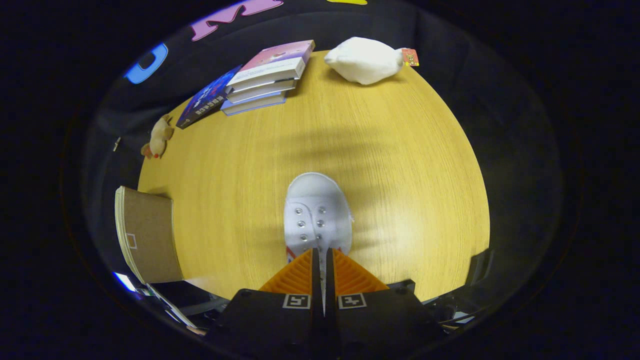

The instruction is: Open the storage box then place both shoes into the box .Put the left shoe in first, then the right shoe, with the right side of both shoes facing outward in a uniform manner.

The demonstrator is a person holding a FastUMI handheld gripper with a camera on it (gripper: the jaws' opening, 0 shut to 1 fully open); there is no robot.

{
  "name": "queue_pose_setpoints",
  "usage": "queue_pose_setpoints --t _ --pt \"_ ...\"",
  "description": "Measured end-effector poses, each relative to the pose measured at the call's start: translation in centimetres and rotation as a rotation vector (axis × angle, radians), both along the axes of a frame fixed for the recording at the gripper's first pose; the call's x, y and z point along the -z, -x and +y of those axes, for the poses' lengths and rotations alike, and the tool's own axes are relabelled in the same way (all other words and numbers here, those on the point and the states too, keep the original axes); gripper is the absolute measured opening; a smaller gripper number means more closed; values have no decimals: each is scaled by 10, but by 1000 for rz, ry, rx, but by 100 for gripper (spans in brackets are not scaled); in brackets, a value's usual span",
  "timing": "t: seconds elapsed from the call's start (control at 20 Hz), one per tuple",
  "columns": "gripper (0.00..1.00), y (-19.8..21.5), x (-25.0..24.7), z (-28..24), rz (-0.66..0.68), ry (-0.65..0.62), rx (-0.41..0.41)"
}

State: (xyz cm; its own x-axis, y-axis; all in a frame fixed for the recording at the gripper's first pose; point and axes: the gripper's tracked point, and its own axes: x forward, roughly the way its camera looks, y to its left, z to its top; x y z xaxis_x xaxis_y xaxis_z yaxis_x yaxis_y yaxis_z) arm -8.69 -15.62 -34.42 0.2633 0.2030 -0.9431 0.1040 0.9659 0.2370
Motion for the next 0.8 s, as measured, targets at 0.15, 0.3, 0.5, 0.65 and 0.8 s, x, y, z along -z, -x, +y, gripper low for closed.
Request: queue_pose_setpoints --t 0.15,0.3,0.5,0.65,0.8 --pt "32 9 14 6 39 -61 48" --pt "48 14 35 12 79 -79 47" --pt "53 9 52 14 114 -67 17" --pt "31 4 47 5 89 -69 -24" --pt "7 10 40 7 74 -168 61"
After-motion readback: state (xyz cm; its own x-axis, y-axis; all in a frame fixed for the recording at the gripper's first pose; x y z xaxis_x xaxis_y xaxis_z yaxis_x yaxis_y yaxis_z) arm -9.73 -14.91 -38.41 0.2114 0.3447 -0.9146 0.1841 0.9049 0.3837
